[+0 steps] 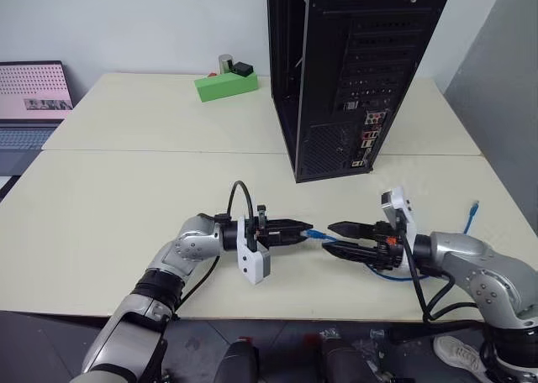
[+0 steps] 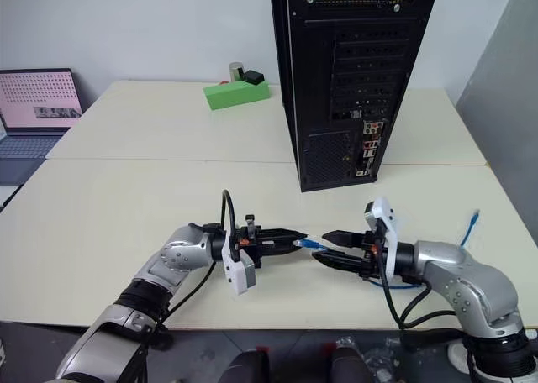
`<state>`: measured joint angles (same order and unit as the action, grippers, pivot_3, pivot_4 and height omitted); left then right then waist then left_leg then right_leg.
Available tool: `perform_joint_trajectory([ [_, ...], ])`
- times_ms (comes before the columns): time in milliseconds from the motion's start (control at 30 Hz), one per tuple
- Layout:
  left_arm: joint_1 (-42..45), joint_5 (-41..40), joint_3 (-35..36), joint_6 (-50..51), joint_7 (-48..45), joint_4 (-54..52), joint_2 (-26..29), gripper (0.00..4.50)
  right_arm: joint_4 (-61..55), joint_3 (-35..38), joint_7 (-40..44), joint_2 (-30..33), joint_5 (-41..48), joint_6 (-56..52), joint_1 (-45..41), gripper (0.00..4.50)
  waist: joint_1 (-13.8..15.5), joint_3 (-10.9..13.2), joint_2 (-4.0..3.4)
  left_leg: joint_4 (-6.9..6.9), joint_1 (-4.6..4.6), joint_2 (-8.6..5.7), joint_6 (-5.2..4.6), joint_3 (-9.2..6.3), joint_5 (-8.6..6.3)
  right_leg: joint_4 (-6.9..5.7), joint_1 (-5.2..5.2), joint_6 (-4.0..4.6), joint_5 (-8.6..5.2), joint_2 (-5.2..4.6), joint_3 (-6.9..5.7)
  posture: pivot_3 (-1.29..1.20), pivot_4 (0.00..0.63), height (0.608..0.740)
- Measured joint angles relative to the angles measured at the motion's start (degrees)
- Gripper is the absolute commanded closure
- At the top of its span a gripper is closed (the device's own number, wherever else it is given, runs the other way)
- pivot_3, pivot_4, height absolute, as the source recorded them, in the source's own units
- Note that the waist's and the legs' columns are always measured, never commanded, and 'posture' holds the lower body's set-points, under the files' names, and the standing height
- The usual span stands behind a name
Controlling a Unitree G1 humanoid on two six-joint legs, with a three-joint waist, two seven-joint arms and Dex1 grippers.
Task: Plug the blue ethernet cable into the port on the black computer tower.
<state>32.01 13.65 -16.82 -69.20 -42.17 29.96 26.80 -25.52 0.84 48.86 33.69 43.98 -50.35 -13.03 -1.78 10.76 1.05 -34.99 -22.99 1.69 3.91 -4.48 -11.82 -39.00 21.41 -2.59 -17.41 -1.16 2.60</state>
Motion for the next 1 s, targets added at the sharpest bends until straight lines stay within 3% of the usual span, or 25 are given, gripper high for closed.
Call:
perform_joint_trajectory([
  [233,0.34,3.24,-0.01,-1.36,4.63,0.17,0.69,4.24,0.01,-1.08,-1.55,-1.71,0.29,-0.35,-1.43,1.73,0.03,0.0,0.0,0.0,0.0,0.0,0.0,-0.01,0.0,0.0,0.0,0.0,0.0,0.0,-0.02,0.0,0.15,0.74],
  [667,1.33,6.92,-1.0,-2.5,10.14,1.29,1.12,4.24,0.51,-0.62,-3.67,-1.76,1.15,-1.31,-1.73,4.43,0.01,0.0,0.0,0.0,0.0,0.0,0.0,-0.01,0.0,-0.01,0.0,0.0,0.0,0.0,-0.02,0.0,0.15,0.74],
  [1000,1.3,8.12,-1.16,-2.38,12.84,1.19,1.33,4.24,0.99,-0.17,-4.13,-1.9,2.21,-2.28,-2.63,4.5,0.0,0.0,0.0,0.0,0.0,0.0,0.0,-0.01,0.0,-0.01,0.0,0.0,0.0,0.0,-0.02,0.0,0.15,0.74],
])
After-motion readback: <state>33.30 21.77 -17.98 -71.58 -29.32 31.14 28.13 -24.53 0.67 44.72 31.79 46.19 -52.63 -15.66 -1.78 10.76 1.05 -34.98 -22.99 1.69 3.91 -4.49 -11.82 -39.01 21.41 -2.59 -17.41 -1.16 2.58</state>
